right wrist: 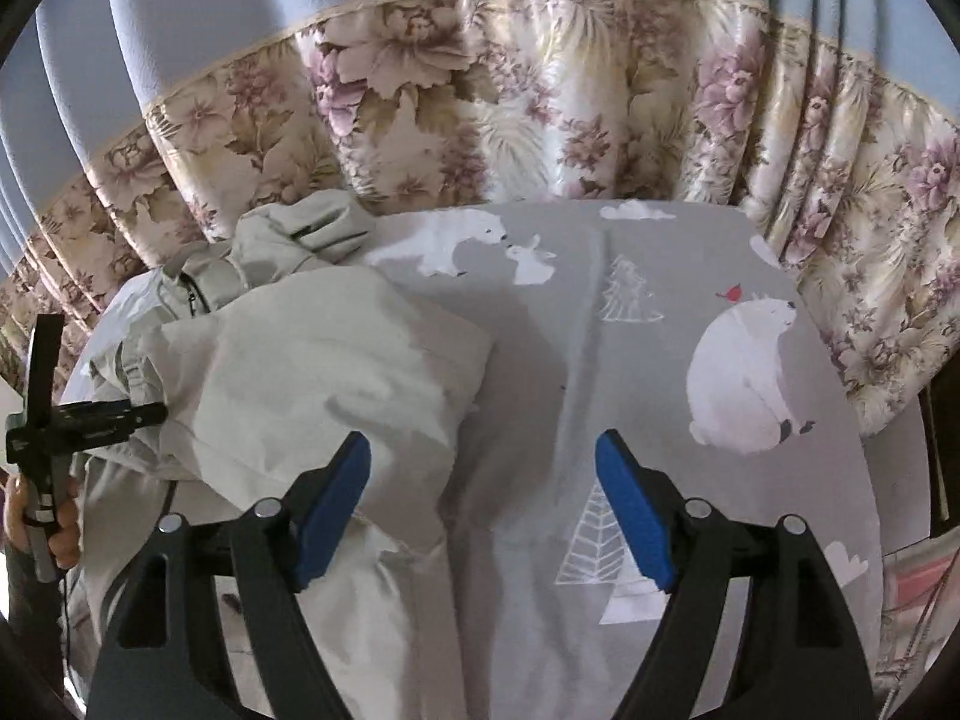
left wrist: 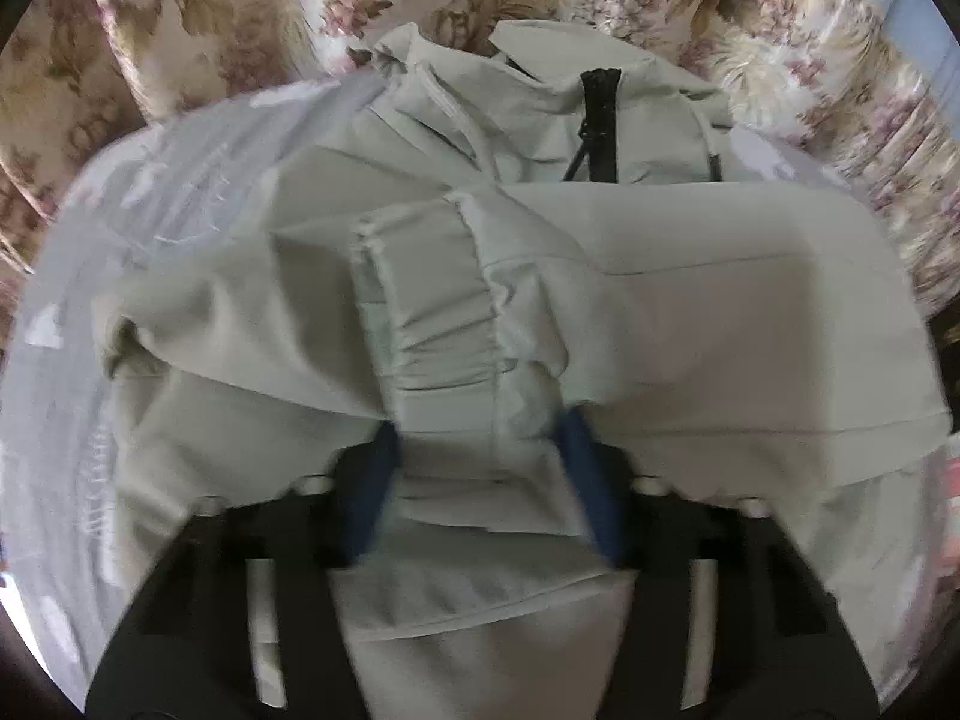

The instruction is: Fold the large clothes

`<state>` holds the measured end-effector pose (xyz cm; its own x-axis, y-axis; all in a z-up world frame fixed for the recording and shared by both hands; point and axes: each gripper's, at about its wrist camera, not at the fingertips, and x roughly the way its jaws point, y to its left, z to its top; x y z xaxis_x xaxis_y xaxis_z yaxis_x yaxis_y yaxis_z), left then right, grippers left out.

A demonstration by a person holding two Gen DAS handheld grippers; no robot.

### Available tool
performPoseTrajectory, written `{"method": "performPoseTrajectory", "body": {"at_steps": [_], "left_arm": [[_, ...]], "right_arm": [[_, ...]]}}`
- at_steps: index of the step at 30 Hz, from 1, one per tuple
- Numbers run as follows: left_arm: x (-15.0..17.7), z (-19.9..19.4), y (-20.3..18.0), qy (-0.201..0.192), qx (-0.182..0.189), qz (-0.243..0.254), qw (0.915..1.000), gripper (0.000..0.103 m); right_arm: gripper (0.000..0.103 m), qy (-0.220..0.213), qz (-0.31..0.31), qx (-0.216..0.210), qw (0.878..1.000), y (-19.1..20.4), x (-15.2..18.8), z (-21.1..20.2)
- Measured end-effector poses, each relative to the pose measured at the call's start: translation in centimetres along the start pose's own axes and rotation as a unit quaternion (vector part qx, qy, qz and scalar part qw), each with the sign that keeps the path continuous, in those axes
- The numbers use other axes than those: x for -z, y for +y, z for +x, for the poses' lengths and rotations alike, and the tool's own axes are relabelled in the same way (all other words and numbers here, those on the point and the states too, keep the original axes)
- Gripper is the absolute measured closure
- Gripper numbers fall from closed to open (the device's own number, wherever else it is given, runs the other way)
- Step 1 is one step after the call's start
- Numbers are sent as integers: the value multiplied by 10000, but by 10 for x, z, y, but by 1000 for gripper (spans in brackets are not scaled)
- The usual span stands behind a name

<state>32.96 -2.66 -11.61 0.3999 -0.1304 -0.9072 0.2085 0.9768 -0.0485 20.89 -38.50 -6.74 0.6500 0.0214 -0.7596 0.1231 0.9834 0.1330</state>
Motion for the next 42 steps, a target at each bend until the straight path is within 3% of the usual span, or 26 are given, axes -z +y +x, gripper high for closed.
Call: {"method": "performPoseTrajectory", "body": {"at_steps": [2, 4, 7, 9, 11, 13, 16, 19, 21, 23, 26, 30, 33, 37, 39, 41, 42], "left_arm": [[2, -21, 5, -142, 118, -52, 9998, 72], [5, -59, 19, -572, 167, -90, 9982, 72], [15, -94, 47, -1043, -268, -204, 9940, 71], [22, -84, 74, -841, -576, -321, 9943, 71], [30, -59, 94, -364, -539, -499, 9966, 70], [42, -42, 99, -196, -496, -468, 9975, 66], [48, -39, 97, -197, -474, -461, 9976, 61], [47, -28, 91, -57, -596, -299, 9978, 46], [40, -16, 90, 6, -569, -185, 9982, 27], [33, -5, 88, -7, -523, -190, 9985, 21], [22, -1, 83, -83, -607, -85, 9981, 21], [26, -18, 81, -166, -787, 4, 9968, 20], [47, -49, 79, -508, -1015, 188, 9934, 3], [62, -78, 88, -661, -855, 156, 9940, 3], [58, -96, 91, -754, -736, 132, 9943, 3], [49, -109, 91, -774, -747, 179, 9940, 3], [45, -116, 90, -767, -771, 239, 9938, 3]], "right_arm": [[25, -120, -31, 129, 9998, 2, 0, 1], [25, -257, -40, 206, 9995, 8, -2, 6], [25, -360, -173, 183, 9990, 23, 0, 12], [25, -198, -292, 48, 9994, 42, 1, 20], [25, 1, -458, -181, 9988, 62, 2, 29], [26, 139, -693, -352, 9969, 85, 4, 37], [26, 236, -1331, 12, 9908, 120, 10, 51], [27, 457, -1927, 650, 9780, 132, 13, 76], [27, 638, -1914, 913, 9752, 120, 10, 96], [26, 702, -1797, 945, 9766, 109, 4, 108], [26, 706, -1762, 976, 9770, 108, -3, 110], [26, 482, -1777, 712, 9803, 103, -3, 82], [24, 100, -1400, 185, 9899, 83, 0, 36], [10, -275, -1024, -440, 9934, 64, 1, -14], [10, -345, -1029, -402, 9933, 62, -5, -26], [10, -431, -1298, -21, 9906, 66, -16, -35], [10, -528, -1508, 391, 9864, 69, -24, -40]]}}
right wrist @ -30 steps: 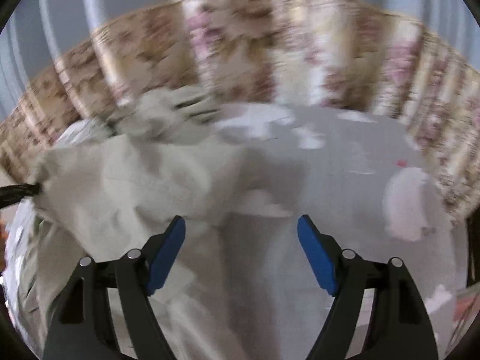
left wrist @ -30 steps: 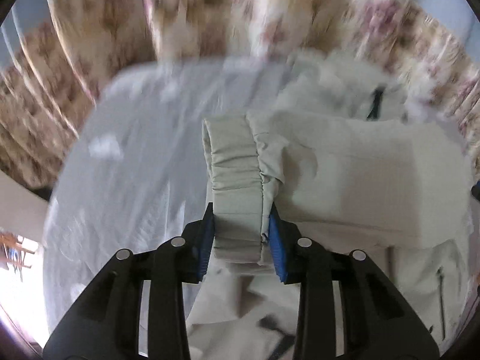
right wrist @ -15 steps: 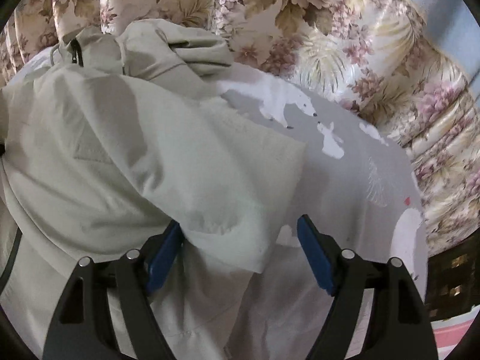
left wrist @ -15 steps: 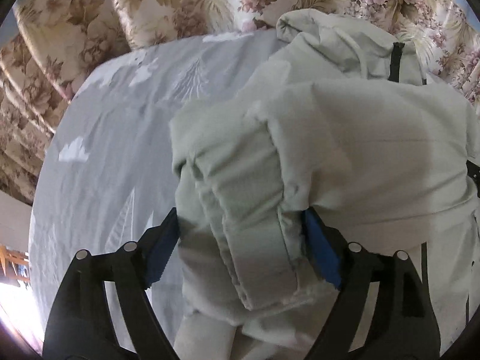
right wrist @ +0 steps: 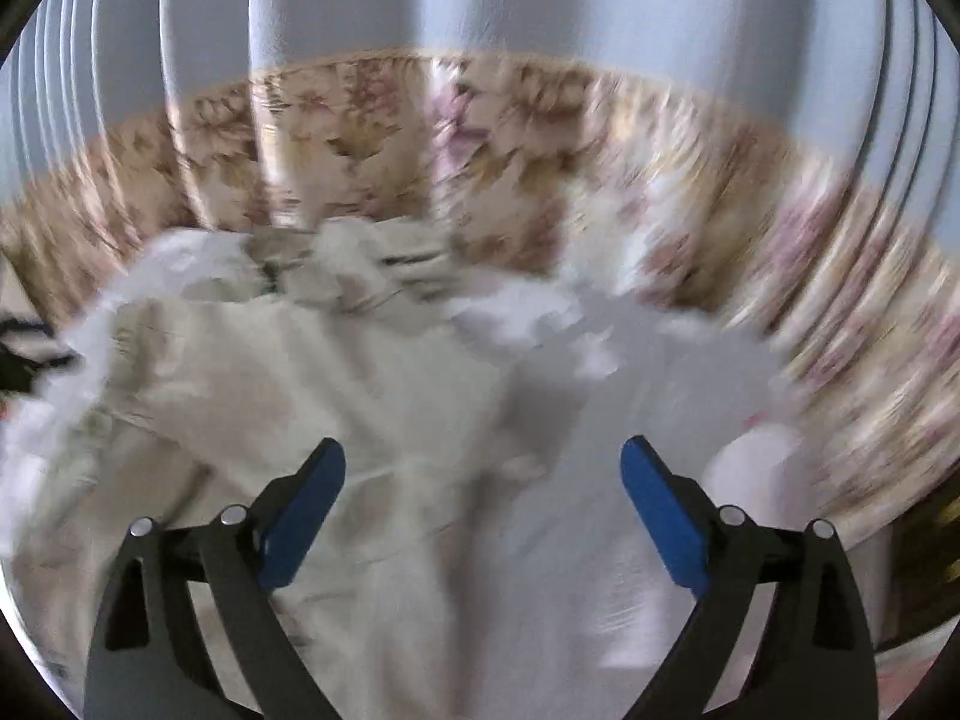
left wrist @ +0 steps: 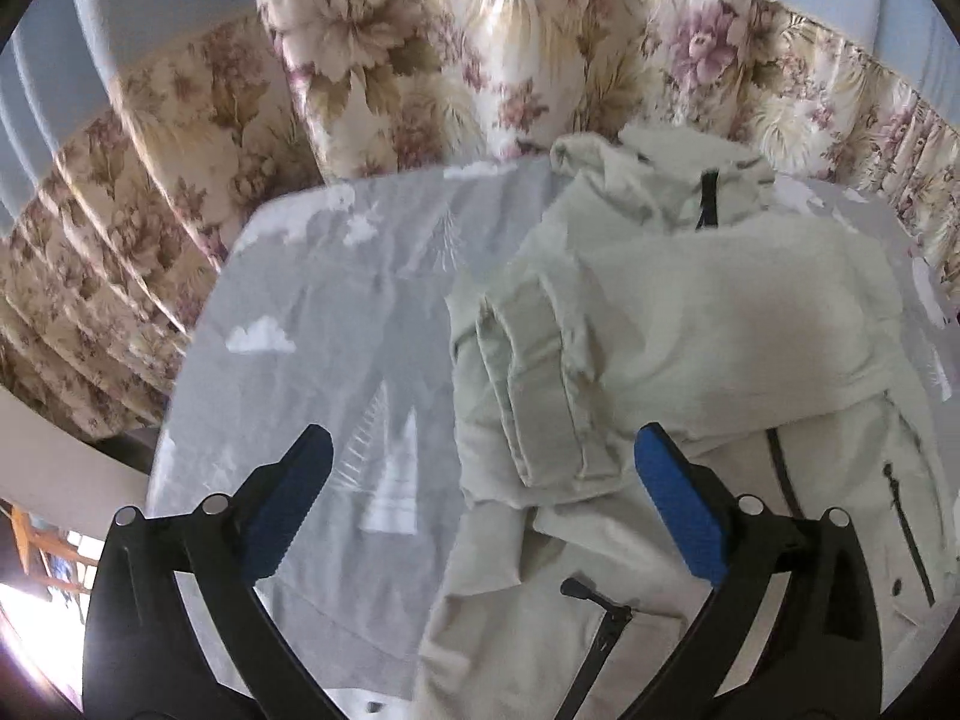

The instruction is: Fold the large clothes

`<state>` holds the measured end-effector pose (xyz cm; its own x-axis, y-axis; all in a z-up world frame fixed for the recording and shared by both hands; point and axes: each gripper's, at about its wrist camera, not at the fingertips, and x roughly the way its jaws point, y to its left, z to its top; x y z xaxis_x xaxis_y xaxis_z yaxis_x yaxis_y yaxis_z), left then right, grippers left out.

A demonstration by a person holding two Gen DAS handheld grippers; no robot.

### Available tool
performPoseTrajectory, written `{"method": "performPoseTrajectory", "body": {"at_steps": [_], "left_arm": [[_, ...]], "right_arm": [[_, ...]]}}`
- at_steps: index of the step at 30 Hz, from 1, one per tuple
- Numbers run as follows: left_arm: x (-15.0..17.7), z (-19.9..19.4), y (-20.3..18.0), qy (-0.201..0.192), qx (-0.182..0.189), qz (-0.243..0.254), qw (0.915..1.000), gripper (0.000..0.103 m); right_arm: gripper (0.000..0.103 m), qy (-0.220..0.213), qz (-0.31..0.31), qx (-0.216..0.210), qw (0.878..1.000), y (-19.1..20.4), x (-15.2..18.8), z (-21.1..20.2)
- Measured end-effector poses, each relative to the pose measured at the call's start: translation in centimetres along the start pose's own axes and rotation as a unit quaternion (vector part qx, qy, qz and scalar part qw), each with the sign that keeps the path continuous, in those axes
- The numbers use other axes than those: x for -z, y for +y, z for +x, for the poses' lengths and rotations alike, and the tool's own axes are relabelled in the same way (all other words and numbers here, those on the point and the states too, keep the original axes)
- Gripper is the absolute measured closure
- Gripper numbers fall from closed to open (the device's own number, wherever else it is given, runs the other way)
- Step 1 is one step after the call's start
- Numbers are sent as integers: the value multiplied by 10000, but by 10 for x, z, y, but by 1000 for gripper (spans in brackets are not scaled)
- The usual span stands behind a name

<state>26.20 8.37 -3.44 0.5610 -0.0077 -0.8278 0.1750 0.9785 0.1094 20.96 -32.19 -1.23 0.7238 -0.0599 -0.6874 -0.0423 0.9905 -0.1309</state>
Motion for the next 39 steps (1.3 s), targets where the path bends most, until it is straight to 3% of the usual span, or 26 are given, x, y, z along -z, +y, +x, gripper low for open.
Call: {"method": "performPoseTrajectory", "body": {"at_steps": [4, 6, 8, 10, 13, 17, 22, 24, 29, 33, 36, 39], "left_arm": [[-41, -23, 6, 32, -326, 327, 9989, 3], [-64, -32, 11, 58, -294, 316, 9991, 3], [-90, -44, 14, 35, -142, 239, 9996, 3], [-116, -58, 14, -176, 3, 131, 9998, 3], [-164, -59, 7, -293, 122, 64, 9995, 3], [-206, -20, -15, -54, -75, 217, 9997, 3], [-217, 56, -35, 270, -177, 319, 9990, 3], [-211, 95, -39, 467, -242, 279, 9982, 3], [-207, 163, -43, 734, -169, -1, 9972, 5], [-217, 191, -49, 830, -78, -1, 9965, 5], [-222, 202, -56, 865, -113, 107, 9961, 12], [-224, 211, -61, 986, -103, 225, 9948, 19]], "right_arm": [[10, -71, -615, 1000, 9931, -16, -47, -17], [10, -121, -645, 1553, 9857, -35, -83, -31], [10, -313, -463, 1781, 9824, -54, -114, -47], [10, -595, -31, 1733, 9831, -75, -147, -63], [10, -986, 709, 1259, 9846, -103, -193, -78], [10, -673, 956, 341, 9926, -100, -245, -33], [10, 66, 295, -433, 9986, -21, -226, 82], [10, 490, 410, -953, 9934, 7, -204, 143], [10, 1267, 849, -1539, 9762, 40, -163, 238], [10, 1278, 694, -1935, 9703, 77, -154, 243], [10, 1271, 289, -1800, 9750, 111, -158, 239], [11, 1570, -142, -1571, 9749, 140, -153, 254]]}}
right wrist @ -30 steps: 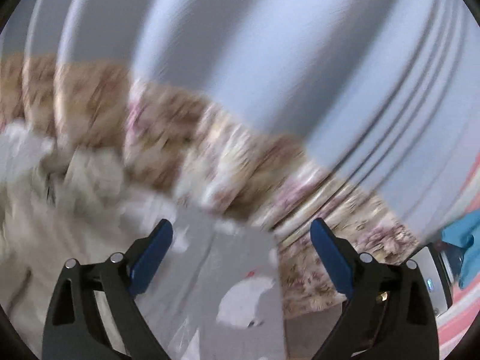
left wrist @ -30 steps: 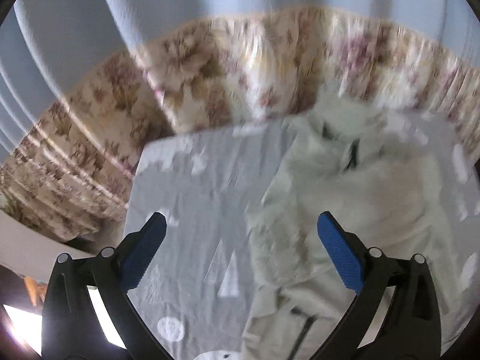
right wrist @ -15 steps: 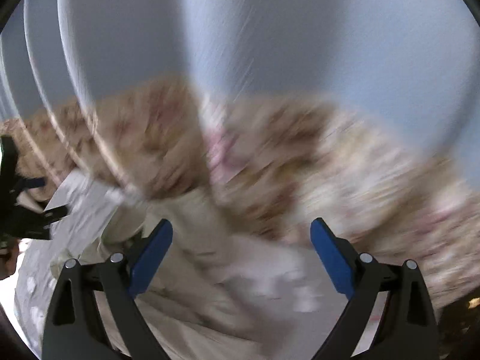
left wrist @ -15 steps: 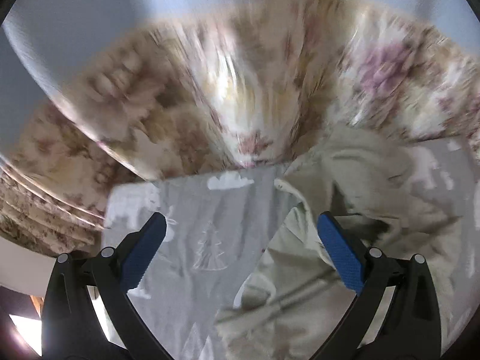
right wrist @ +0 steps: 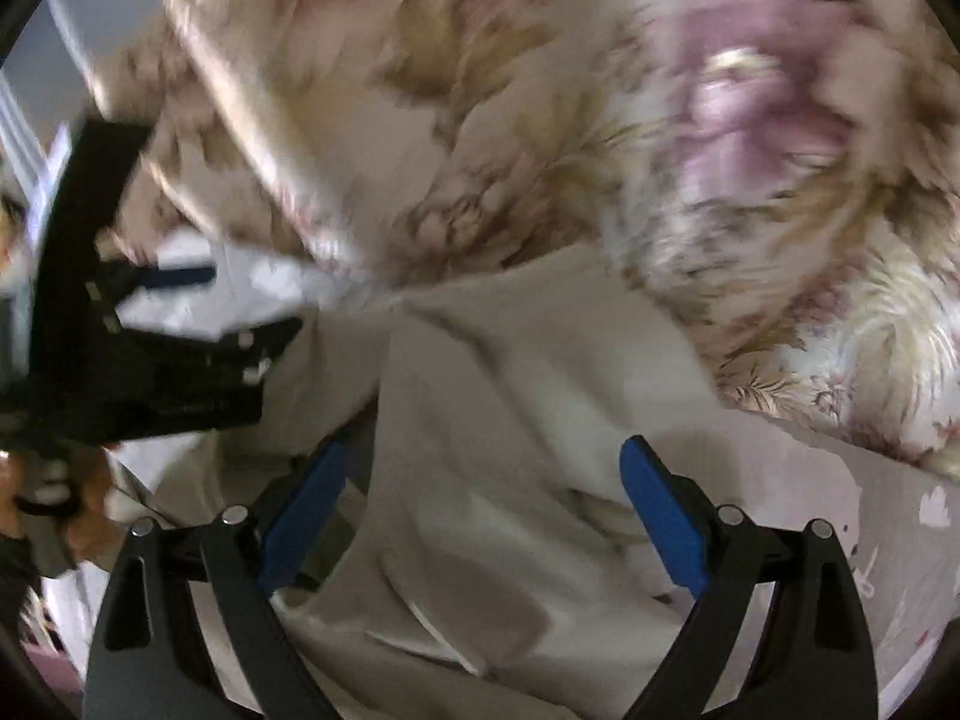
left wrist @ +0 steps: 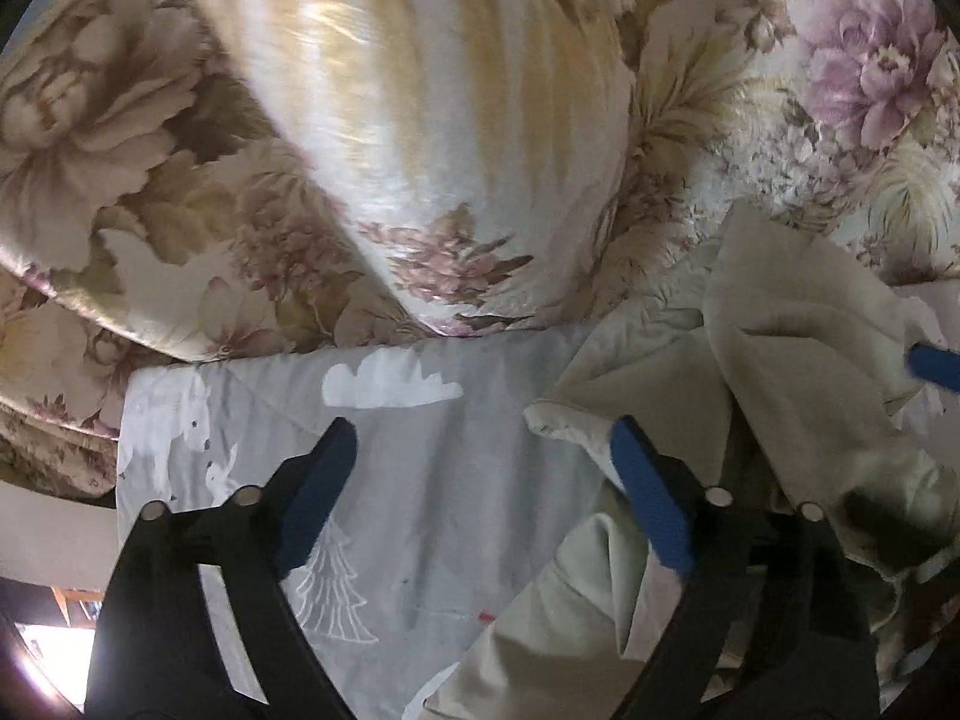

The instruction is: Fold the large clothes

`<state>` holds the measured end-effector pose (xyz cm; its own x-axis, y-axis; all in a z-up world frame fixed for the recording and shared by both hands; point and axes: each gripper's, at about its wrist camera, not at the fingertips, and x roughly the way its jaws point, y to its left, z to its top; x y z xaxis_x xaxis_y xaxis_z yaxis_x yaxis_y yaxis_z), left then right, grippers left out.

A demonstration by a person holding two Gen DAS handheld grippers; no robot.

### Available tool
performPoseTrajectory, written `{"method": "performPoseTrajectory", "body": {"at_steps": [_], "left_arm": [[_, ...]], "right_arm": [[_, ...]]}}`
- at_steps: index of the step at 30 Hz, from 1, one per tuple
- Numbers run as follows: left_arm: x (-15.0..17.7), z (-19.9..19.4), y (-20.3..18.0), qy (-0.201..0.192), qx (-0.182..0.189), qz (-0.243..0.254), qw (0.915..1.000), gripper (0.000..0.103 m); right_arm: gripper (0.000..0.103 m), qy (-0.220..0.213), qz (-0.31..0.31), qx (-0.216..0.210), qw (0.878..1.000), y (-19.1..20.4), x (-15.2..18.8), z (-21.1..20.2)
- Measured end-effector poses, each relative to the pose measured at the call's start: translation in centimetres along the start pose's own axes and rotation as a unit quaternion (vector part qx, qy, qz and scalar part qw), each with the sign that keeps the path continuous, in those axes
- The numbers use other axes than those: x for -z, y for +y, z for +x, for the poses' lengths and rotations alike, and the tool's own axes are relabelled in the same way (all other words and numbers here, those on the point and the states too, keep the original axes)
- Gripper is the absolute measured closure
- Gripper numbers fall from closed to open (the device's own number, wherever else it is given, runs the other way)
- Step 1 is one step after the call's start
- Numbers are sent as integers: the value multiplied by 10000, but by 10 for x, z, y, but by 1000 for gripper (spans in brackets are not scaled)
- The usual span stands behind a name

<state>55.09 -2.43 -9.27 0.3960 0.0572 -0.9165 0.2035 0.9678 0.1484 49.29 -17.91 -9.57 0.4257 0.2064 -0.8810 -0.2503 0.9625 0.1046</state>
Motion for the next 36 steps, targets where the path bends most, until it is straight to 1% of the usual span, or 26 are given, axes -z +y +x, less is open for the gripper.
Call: {"method": "performPoseTrajectory", "body": {"at_steps": [1, 2, 3, 4, 5, 6, 7, 8, 12, 15, 16, 18, 19, 21, 23, 24, 25, 27, 28, 29, 30, 32, 33, 34, 35, 36], "left_arm": [[0, 6, -4, 102, 45, 52, 9999, 22], [-1, 11, -6, 160, 90, 92, 9998, 35], [-1, 15, -10, 231, 173, 161, 9995, 52], [0, 18, -14, 297, 291, 221, 9989, 61], [0, 19, -17, 324, 373, 260, 9984, 77], [1, 18, -21, 317, 382, 320, 9983, 81], [1, 16, -27, 239, 255, 446, 9984, 83], [2, 14, -30, 189, 222, 509, 9983, 93], [10, -18, -33, -365, 363, 562, 9971, 96], [31, -64, -19, -818, 818, 366, 9926, 97], [47, -90, -11, -1114, 958, 319, 9886, 97], [76, -128, -5, -1600, 1044, 354, 9809, 97], [99, -154, 1, -1902, 1153, 398, 9741, 97], [138, -181, 6, -2205, 1191, 413, 9672, 97], [176, -185, 8, -2080, 1406, 417, 9671, 97], [196, -178, 5, -1925, 1423, 435, 9700, 99], [218, -162, -2, -1687, 1279, 519, 9760, 103], [243, -129, -16, -1309, 832, 756, 9850, 103], [250, -115, -20, -1162, 717, 808, 9873, 103], [258, -94, -22, -880, 712, 822, 9902, 103], [263, -79, -21, -671, 653, 731, 9929, 103], [271, -85, -16, -756, 707, 609, 9928, 102], [273, -93, -13, -853, 705, 601, 9920, 97], [275, -104, -10, -969, 676, 614, 9911, 88], [275, -120, -6, -1181, 537, 620, 9896, 57], [274, -133, -1, -1375, 396, 619, 9878, 25]], "right_arm": [[17, 105, -149, 207, 9996, 7, 0, 11], [46, 177, -379, 546, 9976, 11, 2, 21], [60, 188, -540, 837, 9949, 13, 3, 26], [76, 136, -564, 959, 9937, 11, 3, 24], [90, 34, -523, 1006, 9935, 5, 5, 19], [91, -67, -521, 1049, 9931, -1, 8, 10], [93, -170, -547, 1139, 9918, -6, 10, 1], [93, -321, -579, 1219, 9903, -10, 15, -15], [93, -908, -439, 1090, 9889, -26, 39, -75], [93, -1407, -474, 938, 9845, -18, 68, -117], [93, -1627, -457, 798, 9824, -15, 81, -134], [93, -2008, -434, 503, 9774, -6, 112, -167], [93, -2132, -373, 317, 9758, -4, 127, -178], [93, -2215, -116, -120, 9750, -5, 162, -196], [92, -2098, 111, -419, 9768, -6, 193, -191], [92, -1915, 254, -491, 9799, -9, 207, -180], [92, -1723, 325, -495, 9833, -10, 216, -171], [92, -1150, 483, -394, 9914, -16, 239, -132], [92, -907, 561, -411, 9934, -20, 245, -115], [87, -825, 603, -419, 9939, -24, 248, -105], [87, -753, 625, -435, 9943, -27, 251, -100], [83, -643, 775, -274, 9945, -35, 257, -104], [81, -715, 852, -337, 9932, -39, 262, -116], [70, -763, 883, -365, 9925, -42, 264, -123], [57, -864, 910, -271, 9917, -46, 270, -138], [52, -935, 922, -163, 9912, -48, 272, -148]]}}
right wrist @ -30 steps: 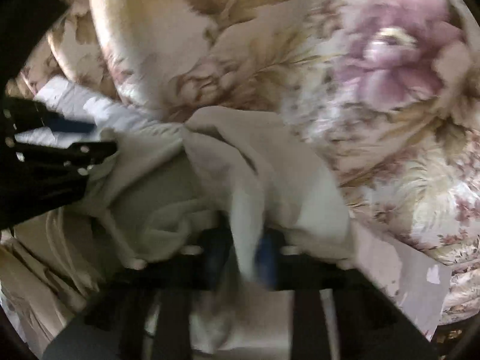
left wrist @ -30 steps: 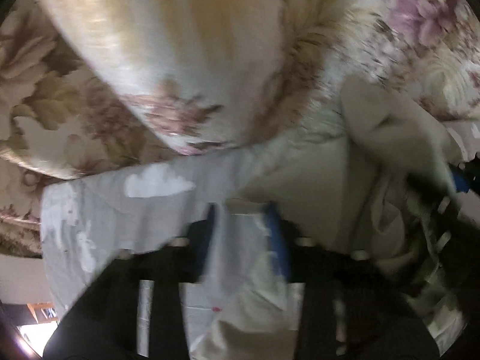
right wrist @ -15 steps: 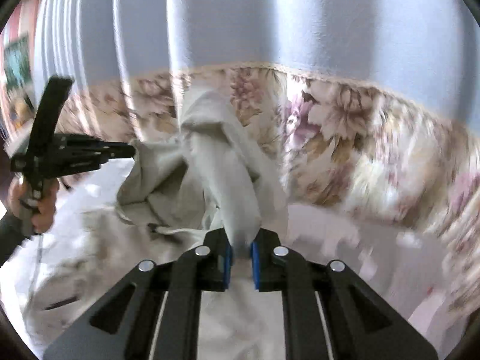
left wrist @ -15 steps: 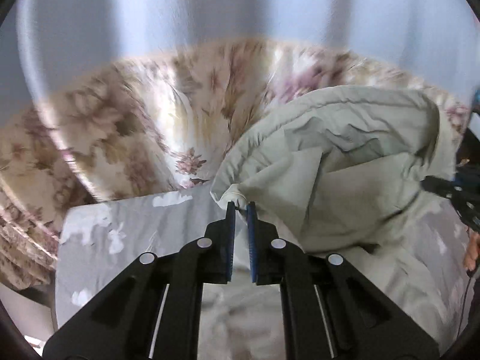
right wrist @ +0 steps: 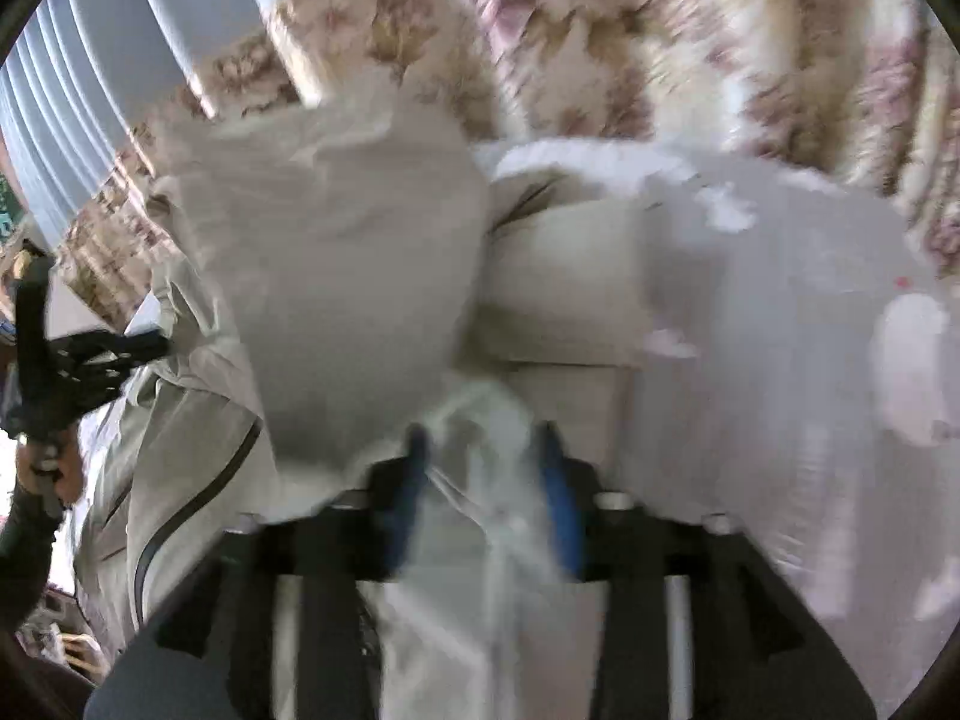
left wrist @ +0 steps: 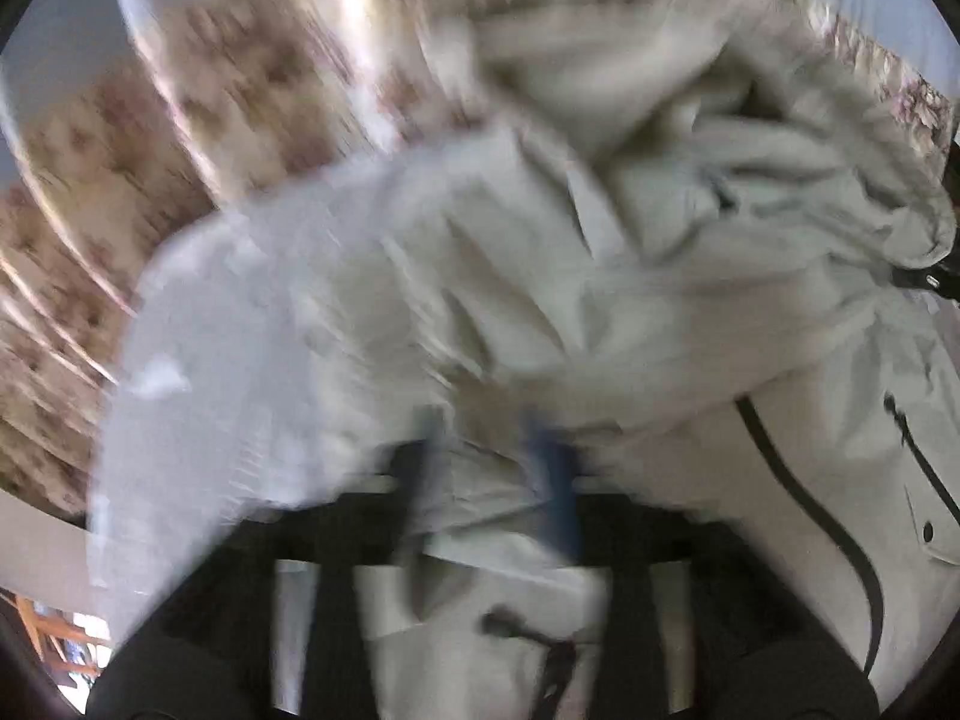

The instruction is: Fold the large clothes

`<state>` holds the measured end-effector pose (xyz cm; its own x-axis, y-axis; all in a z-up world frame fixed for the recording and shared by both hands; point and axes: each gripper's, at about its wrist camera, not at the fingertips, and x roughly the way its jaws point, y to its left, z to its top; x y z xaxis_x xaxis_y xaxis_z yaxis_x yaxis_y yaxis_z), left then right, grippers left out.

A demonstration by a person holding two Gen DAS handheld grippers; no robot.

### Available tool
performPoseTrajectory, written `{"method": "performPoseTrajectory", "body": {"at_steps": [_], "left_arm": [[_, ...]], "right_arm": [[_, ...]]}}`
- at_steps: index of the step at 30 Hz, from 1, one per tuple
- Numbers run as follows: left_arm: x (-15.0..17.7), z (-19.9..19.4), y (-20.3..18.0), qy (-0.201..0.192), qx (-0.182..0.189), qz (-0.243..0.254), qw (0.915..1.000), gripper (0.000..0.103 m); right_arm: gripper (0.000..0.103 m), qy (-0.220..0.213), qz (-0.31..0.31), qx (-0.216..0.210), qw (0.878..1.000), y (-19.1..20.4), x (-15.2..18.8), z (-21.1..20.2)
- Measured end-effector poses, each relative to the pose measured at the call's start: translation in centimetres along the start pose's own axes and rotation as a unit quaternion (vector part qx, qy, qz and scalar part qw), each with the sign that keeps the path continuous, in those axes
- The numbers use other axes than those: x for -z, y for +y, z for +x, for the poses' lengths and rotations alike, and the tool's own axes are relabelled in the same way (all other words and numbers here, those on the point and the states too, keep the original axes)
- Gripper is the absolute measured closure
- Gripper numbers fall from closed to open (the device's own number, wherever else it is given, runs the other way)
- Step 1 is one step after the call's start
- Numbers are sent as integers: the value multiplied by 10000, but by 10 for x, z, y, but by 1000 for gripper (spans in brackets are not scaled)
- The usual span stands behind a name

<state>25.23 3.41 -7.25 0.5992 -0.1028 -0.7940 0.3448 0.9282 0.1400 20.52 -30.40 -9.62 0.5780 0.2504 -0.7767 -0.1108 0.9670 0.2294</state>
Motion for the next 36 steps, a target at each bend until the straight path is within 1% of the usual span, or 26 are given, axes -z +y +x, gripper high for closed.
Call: {"method": "performPoseTrajectory", "body": {"at_steps": [1, 3, 4, 5, 7, 8, 9, 11, 13, 15, 16, 17, 18, 19, 20, 22, 23, 24, 25, 26, 27, 28, 30, 31, 33, 36], "left_arm": [[-6, -18, 3, -308, -196, 43, 9993, 19], [-18, -38, 5, -598, -304, 128, 9977, 16], [-28, -44, 6, -690, -327, 181, 9969, 14], [-42, -50, 7, -810, -404, 224, 9956, 11], [-62, -54, 8, -929, -473, 281, 9942, 7], [-79, -52, 8, -934, -505, 340, 9938, 6], [-90, -51, 5, -895, -540, 387, 9938, 5], [-116, -36, 5, -643, -452, 544, 9954, 4], [-140, -16, 8, -382, -342, 598, 9969, 4], [-166, 12, 12, -122, -285, 625, 9976, 4], [-181, 30, 14, 19, -223, 587, 9980, 4], [-191, 46, 15, 131, -128, 525, 9985, 4], [-198, 60, 14, 255, -54, 485, 9985, 4], [-204, 74, 14, 357, -14, 431, 9984, 4], [-206, 84, 13, 438, 11, 435, 9981, 5], [-213, 108, 11, 622, 104, 398, 9972, 6], [-214, 116, 12, 687, 213, 317, 9969, 15], [-214, 124, 14, 771, 411, 213, 9959, 60], [-213, 136, 15, 926, 719, 65, 9931, 81], [-214, 139, 16, 965, 812, -49, 9920, 95], [-211, 138, 13, 899, 821, -107, 9925, 98], [-207, 131, 9, 777, 745, -35, 9942, 99], [-191, 100, -2, 316, 533, 206, 9979, 99], [-182, 84, -6, 146, 458, 337, 9983, 99], [-153, 42, -16, -203, 312, 632, 9973, 99], [-110, 2, -19, -286, 342, 839, 9955, 99]], "right_arm": [[51, -91, 13, 82, 9999, -3, 1, -10], [51, -337, 148, 69, 9993, -7, -2, -31], [51, -432, 175, 52, 9989, -6, -5, -36], [51, -572, 137, 37, 9983, -1, -9, -44], [51, -741, -78, 66, 9972, 12, -19, -52], [51, -841, -205, 80, 9962, 21, -27, -55], [51, -914, -269, 72, 9954, 26, -36, -57], [51, -997, -415, 62, 9941, 40, -56, -59], [51, -956, -588, 153, 9936, 52, -75, -53], [51, -697, -638, 216, 9953, 58, -97, -34], [52, -413, -591, 223, 9971, 56, -108, -14], [72, -230, -557, 243, 9979, 56, -112, -2], [86, -71, -657, 465, 9967, 56, -116, 16], [89, -30, -906, 817, 9925, 58, -116, 24], [91, -33, -1108, 975, 9890, 59, -115, 29], [91, -49, -1265, 1027, 9866, 58, -110, 28], [91, -71, -1313, 1003, 9862, 56, -105, 22], [91, -63, -1332, 1004, 9860, 55, -99, 19], [91, -62, -1339, 989, 9860, 53, -94, 15], [91, -50, -1342, 974, 9861, 52, -87, 12], [91, -52, -1357, 991, 9858, 51, -84, 11], [91, -79, -1379, 1049, 9848, 50, -82, 9], [91, -150, -1405, 1208, 9826, 46, -81, 8], [91, -177, -1424, 1276, 9814, 45, -82, 8], [91, -213, -1633, 1572, 9737, 45, -83, 9], [92, -221, -1966, 1693, 9655, 51, -77, 4]]}}
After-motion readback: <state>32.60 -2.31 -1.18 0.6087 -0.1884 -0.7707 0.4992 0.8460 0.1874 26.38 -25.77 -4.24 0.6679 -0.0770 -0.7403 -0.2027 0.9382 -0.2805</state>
